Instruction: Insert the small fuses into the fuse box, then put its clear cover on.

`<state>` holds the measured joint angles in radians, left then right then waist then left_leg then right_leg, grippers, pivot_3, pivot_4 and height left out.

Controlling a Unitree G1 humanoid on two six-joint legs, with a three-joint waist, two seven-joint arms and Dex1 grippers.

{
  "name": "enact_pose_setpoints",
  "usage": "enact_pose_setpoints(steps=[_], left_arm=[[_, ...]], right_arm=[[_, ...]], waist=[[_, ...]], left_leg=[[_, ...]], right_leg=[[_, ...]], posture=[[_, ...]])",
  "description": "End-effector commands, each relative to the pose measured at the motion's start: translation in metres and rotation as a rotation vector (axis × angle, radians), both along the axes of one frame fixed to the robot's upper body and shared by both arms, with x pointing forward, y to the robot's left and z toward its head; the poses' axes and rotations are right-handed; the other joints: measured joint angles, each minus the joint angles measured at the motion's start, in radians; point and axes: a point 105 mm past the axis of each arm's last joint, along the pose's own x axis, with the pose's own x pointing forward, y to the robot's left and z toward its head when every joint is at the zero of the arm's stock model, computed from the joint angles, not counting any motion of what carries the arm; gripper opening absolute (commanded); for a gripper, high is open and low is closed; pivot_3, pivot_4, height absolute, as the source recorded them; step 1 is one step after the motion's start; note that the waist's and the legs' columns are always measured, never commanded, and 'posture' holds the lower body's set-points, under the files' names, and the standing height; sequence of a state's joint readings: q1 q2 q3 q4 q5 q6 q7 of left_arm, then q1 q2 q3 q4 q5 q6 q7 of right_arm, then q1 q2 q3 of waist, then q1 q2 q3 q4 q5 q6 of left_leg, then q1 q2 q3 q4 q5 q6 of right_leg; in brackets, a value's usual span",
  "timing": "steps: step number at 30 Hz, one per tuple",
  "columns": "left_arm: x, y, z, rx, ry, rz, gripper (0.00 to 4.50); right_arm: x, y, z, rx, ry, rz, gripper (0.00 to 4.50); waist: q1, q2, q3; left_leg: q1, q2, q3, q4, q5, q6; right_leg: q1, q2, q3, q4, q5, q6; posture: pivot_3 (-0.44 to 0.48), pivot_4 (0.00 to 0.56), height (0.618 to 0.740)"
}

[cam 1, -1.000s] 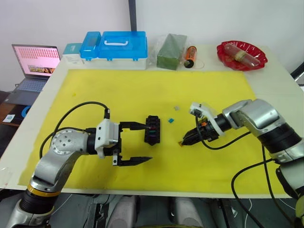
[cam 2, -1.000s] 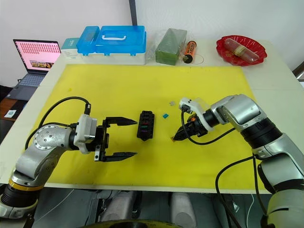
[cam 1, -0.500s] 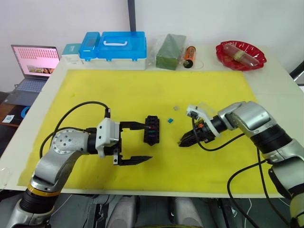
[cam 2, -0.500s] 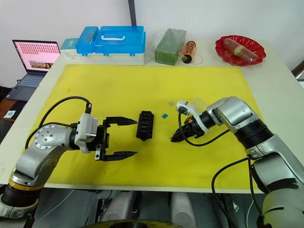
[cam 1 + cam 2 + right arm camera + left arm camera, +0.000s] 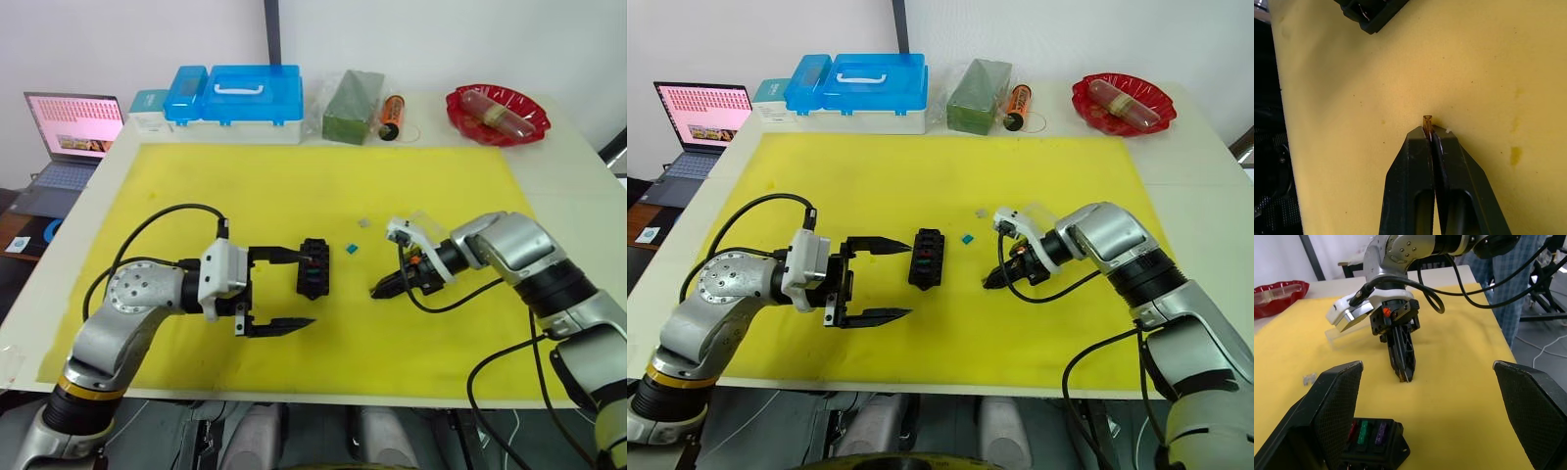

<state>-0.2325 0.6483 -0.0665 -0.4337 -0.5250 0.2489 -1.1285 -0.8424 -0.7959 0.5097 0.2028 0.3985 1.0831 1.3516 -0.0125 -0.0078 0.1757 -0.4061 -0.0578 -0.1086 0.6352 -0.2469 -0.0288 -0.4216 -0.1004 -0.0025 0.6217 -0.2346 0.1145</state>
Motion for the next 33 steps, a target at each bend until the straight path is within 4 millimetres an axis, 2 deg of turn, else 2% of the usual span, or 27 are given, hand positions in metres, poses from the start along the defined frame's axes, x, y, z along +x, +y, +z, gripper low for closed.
enact_pose_setpoints(steps=[1,6,9,11,16,20,23,25,27,30,33], left_arm=[[-0.001,-0.002,0.004,-0.002,-0.027,-0.015,4.5],[-0.001,0.0,0.005,0.0,-0.027,-0.013,4.5],[-0.002,0.002,0.005,-0.003,-0.025,-0.005,4.5],[-0.003,0.003,0.005,-0.004,-0.023,-0.002,4.5],[-0.005,0.005,0.005,-0.007,-0.017,0.004,4.5],[-0.004,0.006,0.005,-0.001,-0.011,-0.003,4.5],[-0.004,0.006,0.004,0.0,-0.008,-0.01,4.5],[-0.003,0.002,0.004,-0.003,-0.008,-0.021,4.5],[-0.003,0.0,0.005,-0.004,-0.01,-0.029,4.5],[-0.002,0.001,0.006,-0.001,-0.013,-0.029,4.5],[-0.001,0.002,0.006,0.002,-0.015,-0.026,4.5]], right_arm=[[0.002,-0.004,0.007,0.023,-0.012,-0.022,0.03],[-0.003,-0.007,0.024,0.081,-0.016,-0.081,0.03],[-0.012,0.001,0.046,0.228,0.035,-0.248,0.03],[-0.019,0.002,0.048,0.312,0.04,-0.323,0.03],[-0.036,-0.003,0.019,0.471,-0.065,-0.662,0.03],[-0.048,-0.005,0.0,0.514,-0.043,-0.95,0.03],[-0.055,-0.001,0.004,0.529,-0.012,-0.986,0.03],[-0.063,0.004,0.0,0.508,0.085,-0.994,0.03],[-0.064,0.008,-0.004,0.483,0.172,-1.034,0.03],[-0.063,0.013,-0.007,0.466,0.205,-1.085,0.03],[-0.066,0.017,-0.006,0.461,0.205,-1.084,0.76]], waist=[[0.0,0.0,0.0],[0.002,0.0,0.0],[0.004,0.0,0.0],[0.002,0.0,0.0],[0.012,-0.002,-0.002],[0.014,0.0,-0.003],[0.007,0.001,-0.003],[0.003,0.001,-0.003],[-0.003,0.001,-0.003],[-0.01,0.0,-0.002],[-0.006,0.0,-0.003]], left_leg=[[0.0,0.0,0.0,0.0,0.0,0.0],[0.0,0.0,0.0,0.001,0.0,0.0],[-0.001,0.0,-0.001,0.002,0.0,0.0],[-0.001,0.0,-0.002,0.003,0.0,0.0],[0.0,0.001,-0.003,0.003,0.0,0.0],[0.0,0.001,-0.001,0.004,0.0,0.0],[0.003,0.002,0.0,0.004,0.0,0.0],[0.004,0.002,0.0,0.004,0.0,0.0],[0.007,0.003,0.001,0.003,0.0,0.001],[0.017,0.003,0.003,0.0,-0.001,0.001],[0.018,0.004,0.002,-0.002,-0.001,0.001]], right_leg=[[0.0,0.0,0.0,0.0,0.0,0.0],[0.0,0.0,0.0,0.001,0.0,0.0],[0.0,0.0,0.0,0.002,0.0,0.0],[-0.001,0.0,0.001,0.004,0.0,0.0],[-0.001,0.002,0.002,0.007,0.0,-0.001],[-0.002,0.002,0.005,0.009,0.0,-0.001],[0.0,0.002,0.006,0.009,0.0,-0.001],[0.003,0.002,0.005,0.008,0.0,-0.001],[0.006,0.002,0.005,0.007,0.0,-0.001],[0.014,0.003,0.005,0.006,-0.004,-0.006],[0.013,0.004,0.005,0.007,-0.007,-0.007]], posture=[[0.0,0.15,0.74],[0.0,0.15,0.74],[0.0,0.15,0.74],[0.0,0.15,0.74],[0.0,0.15,0.74],[0.0,0.15,0.74],[0.0,0.15,0.74],[0.0,0.15,0.74],[0.0,0.15,0.74],[0.0,0.15,0.74],[0.0,0.15,0.74]])
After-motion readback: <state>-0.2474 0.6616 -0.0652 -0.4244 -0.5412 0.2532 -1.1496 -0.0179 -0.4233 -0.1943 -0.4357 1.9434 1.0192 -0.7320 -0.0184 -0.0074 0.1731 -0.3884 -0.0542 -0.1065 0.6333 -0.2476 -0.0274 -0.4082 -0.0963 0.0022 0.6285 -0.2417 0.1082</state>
